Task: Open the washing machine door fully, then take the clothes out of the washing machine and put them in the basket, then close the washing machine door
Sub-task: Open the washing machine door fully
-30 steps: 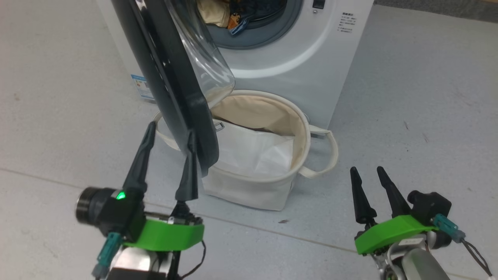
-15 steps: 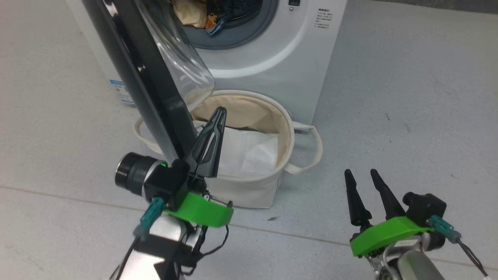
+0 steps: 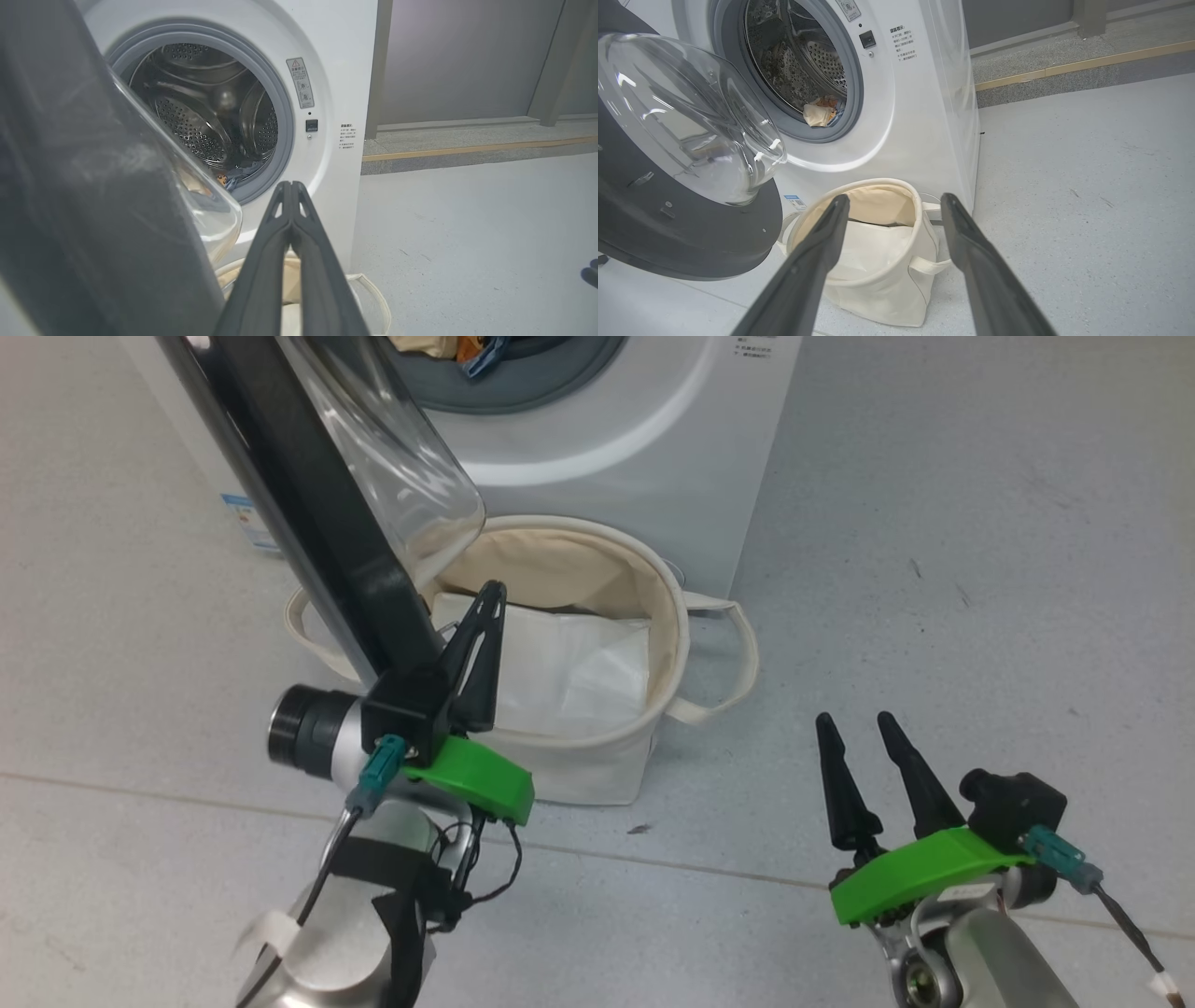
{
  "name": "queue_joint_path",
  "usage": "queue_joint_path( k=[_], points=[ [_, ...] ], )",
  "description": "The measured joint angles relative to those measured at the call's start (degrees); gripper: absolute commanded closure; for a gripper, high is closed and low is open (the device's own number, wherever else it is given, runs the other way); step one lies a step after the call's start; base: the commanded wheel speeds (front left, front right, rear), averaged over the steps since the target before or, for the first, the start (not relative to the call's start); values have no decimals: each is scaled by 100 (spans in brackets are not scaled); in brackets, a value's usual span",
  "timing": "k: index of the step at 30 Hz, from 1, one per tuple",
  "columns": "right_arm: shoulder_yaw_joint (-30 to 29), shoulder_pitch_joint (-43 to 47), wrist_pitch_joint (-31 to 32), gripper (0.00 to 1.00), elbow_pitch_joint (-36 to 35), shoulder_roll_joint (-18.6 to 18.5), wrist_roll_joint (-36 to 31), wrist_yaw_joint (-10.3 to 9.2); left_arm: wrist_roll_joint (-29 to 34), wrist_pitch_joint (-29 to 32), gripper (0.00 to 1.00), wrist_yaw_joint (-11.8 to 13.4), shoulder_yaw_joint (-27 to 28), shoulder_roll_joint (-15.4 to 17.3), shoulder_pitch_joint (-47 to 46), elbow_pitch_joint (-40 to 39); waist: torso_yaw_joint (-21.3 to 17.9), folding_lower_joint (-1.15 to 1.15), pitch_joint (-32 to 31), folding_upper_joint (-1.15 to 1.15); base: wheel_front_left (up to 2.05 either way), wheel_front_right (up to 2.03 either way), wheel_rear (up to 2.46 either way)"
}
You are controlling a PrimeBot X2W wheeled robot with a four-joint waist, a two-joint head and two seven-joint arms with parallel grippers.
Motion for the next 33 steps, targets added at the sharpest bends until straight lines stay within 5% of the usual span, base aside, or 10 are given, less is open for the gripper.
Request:
queue_joint_path(
  k=[13,33],
  points=[
    [-9,-5,0,0,-11,0,0,0,-102,-35,100,323,155,-67,138,199,335,0,9,0,0,0,0],
    [79,4,0,0,191,0,-113,1,-194,-42,100,374,853,-46,606,113,1676,0,-240,0,0,0,0]
  ],
)
